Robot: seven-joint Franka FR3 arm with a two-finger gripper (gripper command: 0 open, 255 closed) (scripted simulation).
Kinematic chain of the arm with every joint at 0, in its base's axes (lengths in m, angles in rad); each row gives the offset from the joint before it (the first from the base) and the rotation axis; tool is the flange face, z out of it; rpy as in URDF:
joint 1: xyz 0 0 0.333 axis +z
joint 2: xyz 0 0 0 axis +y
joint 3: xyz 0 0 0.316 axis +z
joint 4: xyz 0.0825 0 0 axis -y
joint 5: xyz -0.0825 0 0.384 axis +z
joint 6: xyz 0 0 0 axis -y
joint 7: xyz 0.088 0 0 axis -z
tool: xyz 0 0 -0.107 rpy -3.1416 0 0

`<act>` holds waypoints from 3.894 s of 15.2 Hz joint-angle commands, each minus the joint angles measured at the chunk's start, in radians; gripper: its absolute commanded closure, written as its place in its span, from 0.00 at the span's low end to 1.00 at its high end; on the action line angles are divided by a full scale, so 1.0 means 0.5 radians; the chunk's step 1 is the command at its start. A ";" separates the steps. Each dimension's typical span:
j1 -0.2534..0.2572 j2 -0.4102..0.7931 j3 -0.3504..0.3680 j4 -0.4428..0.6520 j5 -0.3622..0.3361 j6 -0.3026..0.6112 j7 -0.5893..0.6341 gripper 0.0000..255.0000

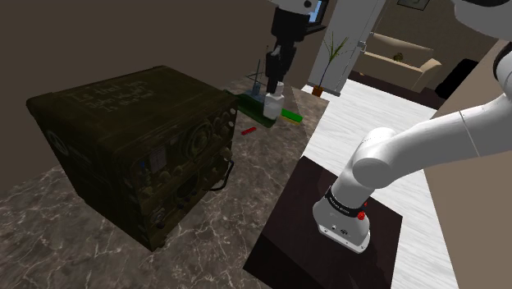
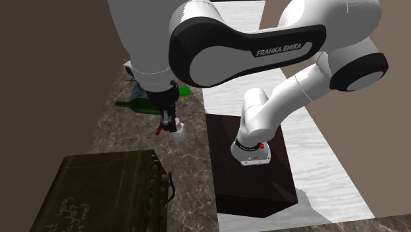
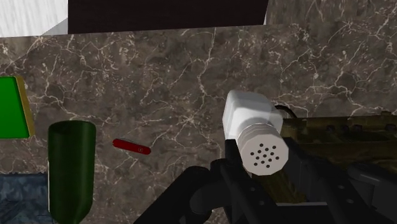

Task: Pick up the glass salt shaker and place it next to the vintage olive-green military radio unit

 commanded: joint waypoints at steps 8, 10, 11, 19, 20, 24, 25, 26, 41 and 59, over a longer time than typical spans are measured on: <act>0.017 -0.050 0.031 -0.271 0.032 0.223 -0.015 1.00; 0.021 -0.058 0.039 -0.329 0.040 0.273 -0.018 1.00; 0.023 -0.061 0.043 -0.358 0.044 0.299 -0.019 1.00; 0.038 -0.071 0.082 -0.576 0.079 0.507 -0.029 1.00; 0.040 -0.070 0.087 -0.602 0.084 0.534 -0.031 1.00; 0.047 -0.061 0.109 -0.702 0.103 0.643 -0.035 1.00; 0.049 -0.057 0.115 -0.726 0.107 0.671 -0.036 1.00; 0.051 -0.053 0.121 -0.750 0.112 0.699 -0.037 1.00; 0.068 0.090 0.226 -1.064 0.188 1.155 -0.047 1.00; 0.068 0.100 0.230 -1.073 0.191 1.175 -0.048 0.00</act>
